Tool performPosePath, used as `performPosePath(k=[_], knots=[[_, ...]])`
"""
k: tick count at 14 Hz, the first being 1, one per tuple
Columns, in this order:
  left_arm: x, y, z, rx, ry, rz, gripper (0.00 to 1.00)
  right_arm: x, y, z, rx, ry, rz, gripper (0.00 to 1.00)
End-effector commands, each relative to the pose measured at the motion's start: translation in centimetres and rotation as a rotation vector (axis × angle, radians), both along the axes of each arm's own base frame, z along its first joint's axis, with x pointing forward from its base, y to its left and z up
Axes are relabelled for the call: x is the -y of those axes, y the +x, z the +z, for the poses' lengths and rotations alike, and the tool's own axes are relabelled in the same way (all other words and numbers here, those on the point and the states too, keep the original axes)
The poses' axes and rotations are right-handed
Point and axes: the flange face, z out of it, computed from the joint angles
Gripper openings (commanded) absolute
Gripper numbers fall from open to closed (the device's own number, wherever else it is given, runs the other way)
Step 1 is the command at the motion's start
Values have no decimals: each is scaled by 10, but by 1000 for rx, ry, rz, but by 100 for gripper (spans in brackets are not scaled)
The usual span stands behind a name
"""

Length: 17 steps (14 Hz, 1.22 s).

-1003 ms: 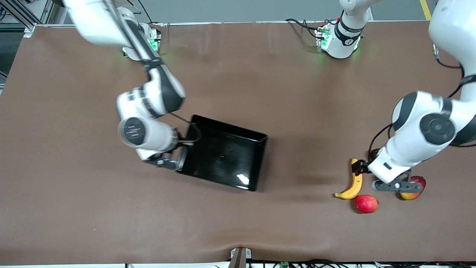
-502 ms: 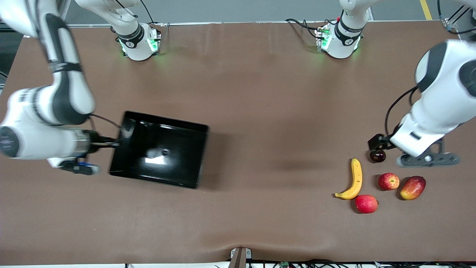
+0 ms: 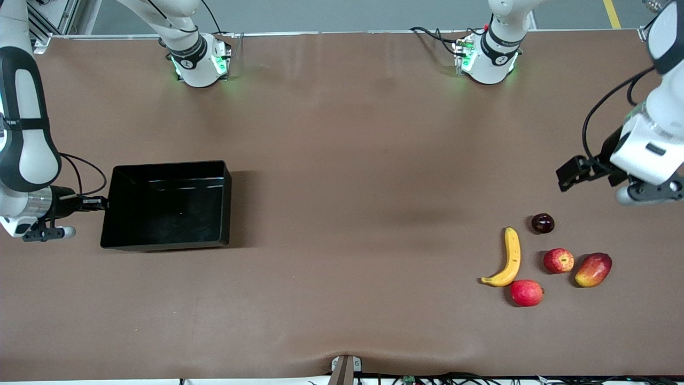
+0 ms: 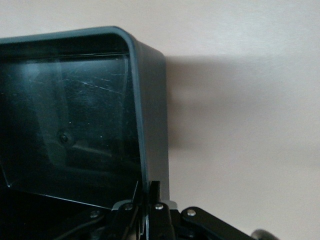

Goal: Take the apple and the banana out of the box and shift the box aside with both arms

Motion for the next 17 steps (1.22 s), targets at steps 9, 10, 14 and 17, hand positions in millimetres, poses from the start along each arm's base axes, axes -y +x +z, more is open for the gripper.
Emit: performPosePath(k=[9, 10, 14, 17], knots=[[17, -47, 44, 4, 18, -65, 100, 73, -36, -40, 10, 21, -77, 0], [15, -51, 42, -4, 25, -84, 100, 74, -36, -42, 5, 24, -77, 1], [-5, -65, 41, -25, -18, -124, 100, 70, -33, -37, 4, 59, 24, 100], [-7, -73, 47, -14, -25, -123, 100, 69, -1, 22, 73, 129, 289, 100]])
